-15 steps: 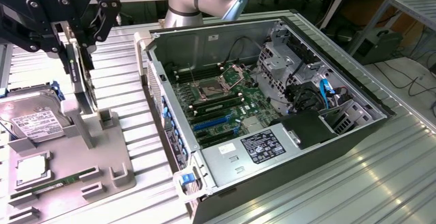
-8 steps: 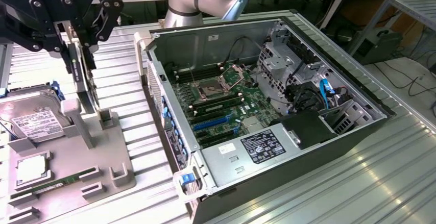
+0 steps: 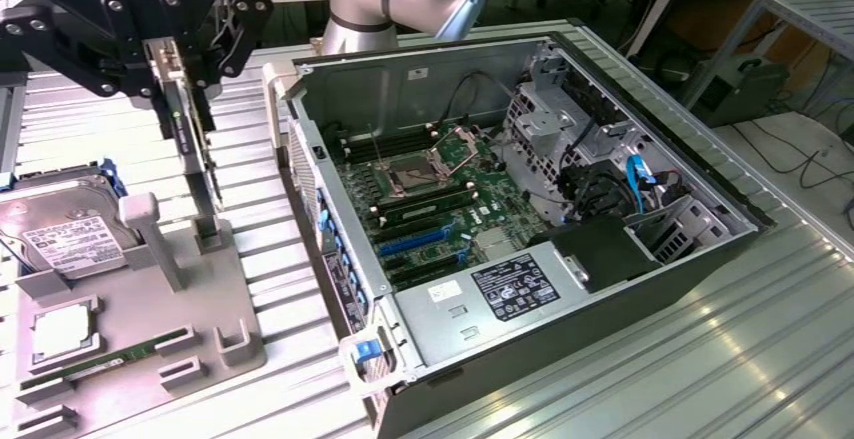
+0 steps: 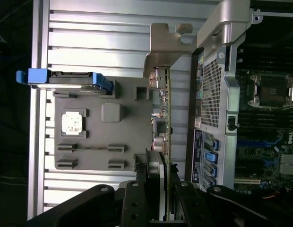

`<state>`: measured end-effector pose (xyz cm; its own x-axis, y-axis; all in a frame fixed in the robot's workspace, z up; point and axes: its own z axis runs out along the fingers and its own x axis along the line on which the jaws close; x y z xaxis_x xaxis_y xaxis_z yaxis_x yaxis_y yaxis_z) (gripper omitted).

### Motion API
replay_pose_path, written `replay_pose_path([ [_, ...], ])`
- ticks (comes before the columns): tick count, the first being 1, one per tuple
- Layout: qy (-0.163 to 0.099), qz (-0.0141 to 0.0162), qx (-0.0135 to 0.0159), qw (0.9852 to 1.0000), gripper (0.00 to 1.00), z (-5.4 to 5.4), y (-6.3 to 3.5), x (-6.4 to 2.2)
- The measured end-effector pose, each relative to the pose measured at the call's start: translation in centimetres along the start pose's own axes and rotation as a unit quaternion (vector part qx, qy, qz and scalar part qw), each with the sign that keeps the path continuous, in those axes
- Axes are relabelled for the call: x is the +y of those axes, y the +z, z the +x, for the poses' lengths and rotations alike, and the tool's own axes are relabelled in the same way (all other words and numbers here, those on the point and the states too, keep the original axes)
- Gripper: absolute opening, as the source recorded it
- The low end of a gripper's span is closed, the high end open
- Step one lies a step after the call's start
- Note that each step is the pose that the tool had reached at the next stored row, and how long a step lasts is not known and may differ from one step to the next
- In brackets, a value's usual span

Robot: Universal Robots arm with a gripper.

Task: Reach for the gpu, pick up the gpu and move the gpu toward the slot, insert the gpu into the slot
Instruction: 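Pick up the gpu and move the gpu toward the slot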

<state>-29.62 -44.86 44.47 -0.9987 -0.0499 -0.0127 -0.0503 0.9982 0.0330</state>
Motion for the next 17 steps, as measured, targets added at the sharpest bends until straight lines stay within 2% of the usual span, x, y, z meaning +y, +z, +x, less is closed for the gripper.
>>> replay_pose_path([
  [6, 0.000, 0.0000, 0.0000, 1.0000, 0.28, -1.6, 0.01, -0.08],
  [17, 0.000, 0.0000, 0.0000, 1.0000, 0.28, -3.5, 0.05, -0.18],
])
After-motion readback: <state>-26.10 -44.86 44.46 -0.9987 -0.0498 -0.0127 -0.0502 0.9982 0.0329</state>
